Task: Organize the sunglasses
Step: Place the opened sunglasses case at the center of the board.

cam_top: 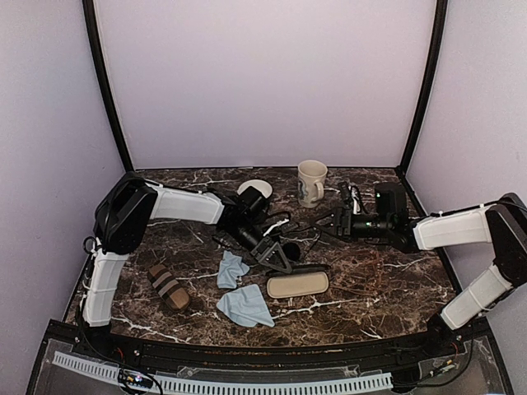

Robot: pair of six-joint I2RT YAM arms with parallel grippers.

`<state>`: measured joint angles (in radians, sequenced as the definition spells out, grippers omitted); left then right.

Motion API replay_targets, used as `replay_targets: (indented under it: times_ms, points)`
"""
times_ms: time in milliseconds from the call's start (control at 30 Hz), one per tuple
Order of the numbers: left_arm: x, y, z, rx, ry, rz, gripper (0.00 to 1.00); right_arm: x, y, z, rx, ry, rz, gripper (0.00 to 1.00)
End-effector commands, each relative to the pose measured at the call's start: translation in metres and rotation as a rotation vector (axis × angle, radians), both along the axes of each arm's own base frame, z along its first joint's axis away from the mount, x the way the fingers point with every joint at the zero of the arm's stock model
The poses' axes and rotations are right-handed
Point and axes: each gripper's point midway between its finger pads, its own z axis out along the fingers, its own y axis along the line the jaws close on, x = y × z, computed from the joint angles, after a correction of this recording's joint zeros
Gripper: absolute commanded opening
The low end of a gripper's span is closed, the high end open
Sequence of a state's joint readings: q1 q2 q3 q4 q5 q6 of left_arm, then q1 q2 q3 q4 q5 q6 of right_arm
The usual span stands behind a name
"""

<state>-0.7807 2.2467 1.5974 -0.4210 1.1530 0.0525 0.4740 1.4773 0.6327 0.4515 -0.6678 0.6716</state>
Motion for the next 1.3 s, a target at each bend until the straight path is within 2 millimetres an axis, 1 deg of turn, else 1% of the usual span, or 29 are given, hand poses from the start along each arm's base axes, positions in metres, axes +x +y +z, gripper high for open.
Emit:
replay_targets:
  times_ms: [0,67,133,233,433,633,700,933,1100,1267]
  points:
    - [-0.007,0.006,0.012,-0.006,0.064,-0.031,0.05,0.0,-0.006,0.002,-0.013,-0.031,-0.02,0.87]
    - [-0.007,0.009,0.009,0.007,0.084,-0.026,0.06,0.0,-0.007,0.002,-0.015,-0.034,-0.022,0.87]
    - [-0.007,0.01,0.005,0.018,0.1,-0.023,0.09,0.0,-0.007,0.001,-0.017,-0.033,-0.02,0.87]
    - [-0.004,0.01,0.001,0.04,0.099,-0.011,0.2,0.001,-0.006,0.0,-0.017,-0.031,-0.016,0.87]
    - [0.004,0.011,0.004,0.058,0.074,0.005,0.44,0.002,-0.003,0.0,-0.002,-0.022,-0.009,0.87]
    - [0.013,0.013,0.003,0.069,0.059,0.026,0.62,0.002,-0.003,-0.005,0.013,-0.005,-0.013,0.87]
    - [0.015,0.013,0.003,0.071,0.054,0.032,0.67,0.001,-0.003,-0.007,0.016,0.0,-0.014,0.87]
    - [0.018,0.013,-0.001,0.082,0.06,0.042,0.79,0.0,-0.003,-0.009,0.021,0.006,-0.015,0.87]
    - [0.017,0.014,-0.003,0.097,0.051,0.042,0.83,0.0,-0.003,-0.01,0.024,0.001,-0.015,0.87]
    - [0.021,0.014,-0.004,0.121,0.024,0.049,0.87,0.0,-0.003,-0.011,0.027,-0.006,-0.015,0.87]
